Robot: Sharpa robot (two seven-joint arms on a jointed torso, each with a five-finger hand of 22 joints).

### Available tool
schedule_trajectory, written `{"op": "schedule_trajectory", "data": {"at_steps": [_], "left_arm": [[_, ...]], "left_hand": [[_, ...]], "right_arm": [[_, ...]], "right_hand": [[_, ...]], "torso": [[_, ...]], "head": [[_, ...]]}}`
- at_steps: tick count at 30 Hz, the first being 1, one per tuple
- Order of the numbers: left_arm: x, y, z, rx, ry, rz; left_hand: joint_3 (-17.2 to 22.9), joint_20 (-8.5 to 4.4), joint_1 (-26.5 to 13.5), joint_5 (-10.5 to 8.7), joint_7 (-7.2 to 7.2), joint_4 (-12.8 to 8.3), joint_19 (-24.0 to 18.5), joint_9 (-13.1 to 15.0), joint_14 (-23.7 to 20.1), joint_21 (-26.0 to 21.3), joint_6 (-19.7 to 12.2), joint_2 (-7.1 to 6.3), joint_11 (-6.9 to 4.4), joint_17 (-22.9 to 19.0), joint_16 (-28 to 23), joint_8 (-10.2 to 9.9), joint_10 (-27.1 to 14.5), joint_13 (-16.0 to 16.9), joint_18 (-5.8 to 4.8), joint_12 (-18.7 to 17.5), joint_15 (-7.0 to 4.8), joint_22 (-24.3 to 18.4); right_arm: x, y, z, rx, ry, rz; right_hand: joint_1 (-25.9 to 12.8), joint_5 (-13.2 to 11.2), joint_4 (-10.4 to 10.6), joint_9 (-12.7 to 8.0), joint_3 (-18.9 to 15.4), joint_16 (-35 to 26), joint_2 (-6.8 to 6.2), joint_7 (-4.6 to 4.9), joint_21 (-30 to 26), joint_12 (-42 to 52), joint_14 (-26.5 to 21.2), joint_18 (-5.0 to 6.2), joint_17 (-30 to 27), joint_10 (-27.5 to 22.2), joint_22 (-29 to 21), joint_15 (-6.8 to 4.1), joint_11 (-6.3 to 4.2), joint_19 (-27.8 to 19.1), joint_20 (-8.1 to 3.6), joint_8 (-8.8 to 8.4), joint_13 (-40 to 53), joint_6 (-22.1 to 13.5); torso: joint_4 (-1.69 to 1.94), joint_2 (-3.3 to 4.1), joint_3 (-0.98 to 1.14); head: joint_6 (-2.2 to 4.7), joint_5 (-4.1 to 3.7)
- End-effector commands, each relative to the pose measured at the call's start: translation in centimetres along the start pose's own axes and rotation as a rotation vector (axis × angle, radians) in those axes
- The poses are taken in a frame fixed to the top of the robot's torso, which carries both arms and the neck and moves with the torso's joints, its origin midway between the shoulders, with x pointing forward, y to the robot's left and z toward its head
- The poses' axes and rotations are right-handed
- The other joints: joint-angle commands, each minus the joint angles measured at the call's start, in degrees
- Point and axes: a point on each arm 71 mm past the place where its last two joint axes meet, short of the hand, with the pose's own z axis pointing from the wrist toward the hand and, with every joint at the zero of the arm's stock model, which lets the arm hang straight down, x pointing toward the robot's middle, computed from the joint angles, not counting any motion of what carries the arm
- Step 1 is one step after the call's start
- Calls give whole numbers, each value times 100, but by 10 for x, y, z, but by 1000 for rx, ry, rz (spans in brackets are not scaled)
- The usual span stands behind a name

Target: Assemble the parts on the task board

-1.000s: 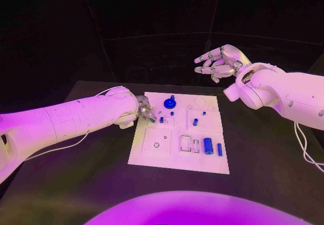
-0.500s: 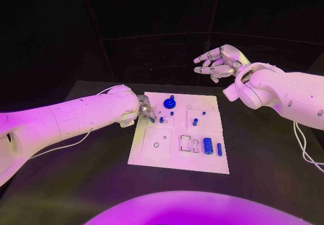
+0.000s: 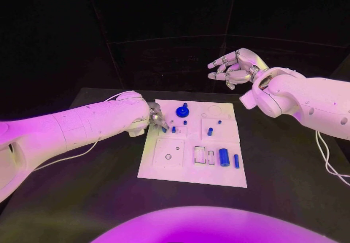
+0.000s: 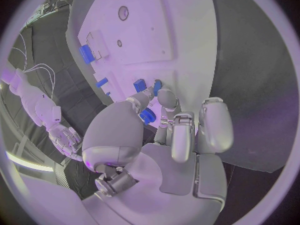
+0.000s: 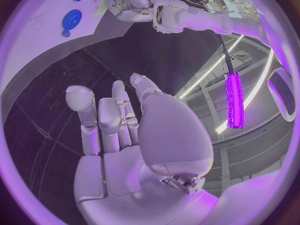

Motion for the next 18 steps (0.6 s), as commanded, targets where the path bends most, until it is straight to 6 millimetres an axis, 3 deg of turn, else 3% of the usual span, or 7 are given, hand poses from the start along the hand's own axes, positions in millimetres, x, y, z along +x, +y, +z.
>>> {"op": "schedule_trajectory", "data": {"at_steps": [1,10,14,18], "left_arm": [[5,4,1,-31,28,18],[4,5,1,-36,15,10],[3,5,1,-40,10,7],[3,5,1,-41,6,5]], "left_hand": [[-69,-26,-98,9,-16,11,40,-7,595,28,52,-14,5,1510,18,38,57,13,-53,21,-43,13],[-447,-42,-367,8,-25,194,65,-6,595,68,137,-137,-4,1510,18,63,95,58,-65,55,-55,65],[-735,-47,-674,9,-25,454,85,0,595,103,188,-121,-3,1510,18,88,110,79,-76,71,-56,109],[-985,-53,-814,8,-38,571,99,8,595,130,199,-187,-13,1510,18,106,122,100,-82,87,-66,145]], "right_arm": [[0,1,0,-8,7,0],[-1,1,0,-5,6,-1],[-2,0,0,-3,4,-2],[-3,-1,0,0,1,-3]], "right_hand": [[-8,23,-4,-4,41,-17,-30,-16,-23,9,36,69,1,40,-5,-7,-15,23,5,13,-7,-6],[-12,23,-2,-4,42,-19,-33,-15,-24,10,36,70,-1,40,-7,-6,-15,23,5,13,-9,-6],[-21,22,3,-4,44,-21,-36,-15,-25,12,37,69,-1,40,-6,-6,-14,25,5,13,-12,-7],[-33,20,11,-5,45,-23,-37,-14,-28,14,37,69,-1,41,-9,-5,-12,25,5,13,-16,-8]], "torso": [[7,-4,-3],[7,-2,-4],[3,-1,-2],[7,-1,-5]], "head": [[-1,-6],[-1,-4],[-1,-3],[-1,-10]]}}
